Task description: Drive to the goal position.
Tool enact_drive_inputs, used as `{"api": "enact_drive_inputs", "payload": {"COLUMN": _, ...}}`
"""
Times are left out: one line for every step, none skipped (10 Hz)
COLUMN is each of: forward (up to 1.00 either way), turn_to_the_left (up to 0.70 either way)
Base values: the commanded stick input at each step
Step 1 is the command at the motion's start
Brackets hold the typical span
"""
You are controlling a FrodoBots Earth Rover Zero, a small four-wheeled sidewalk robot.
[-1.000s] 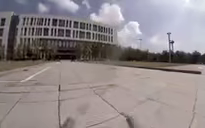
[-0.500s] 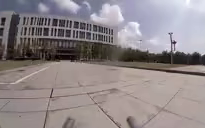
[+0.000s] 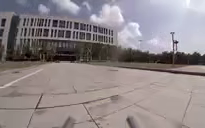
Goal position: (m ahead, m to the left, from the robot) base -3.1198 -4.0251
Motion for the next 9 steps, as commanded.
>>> {"api": "enact_drive_inputs", "payload": {"forward": 0.7, "turn_to_the_left": 0.05}}
{"api": "enact_drive_inputs", "payload": {"forward": 0.7, "turn_to_the_left": 0.05}}
{"api": "enact_drive_inputs", "payload": {"forward": 0.7, "turn_to_the_left": 0.05}}
{"api": "enact_drive_inputs", "payload": {"forward": 0.7, "turn_to_the_left": 0.05}}
{"api": "enact_drive_inputs", "payload": {"forward": 0.7, "turn_to_the_left": 0.05}}
{"api": "enact_drive_inputs", "payload": {"forward": 0.7, "turn_to_the_left": 0.05}}
{"api": "enact_drive_inputs", "payload": {"forward": 0.7, "turn_to_the_left": 0.05}}
{"api": "enact_drive_inputs", "payload": {"forward": 0.7, "turn_to_the_left": 0.05}}
{"api": "enact_drive_inputs", "payload": {"forward": 0.7, "turn_to_the_left": 0.05}}
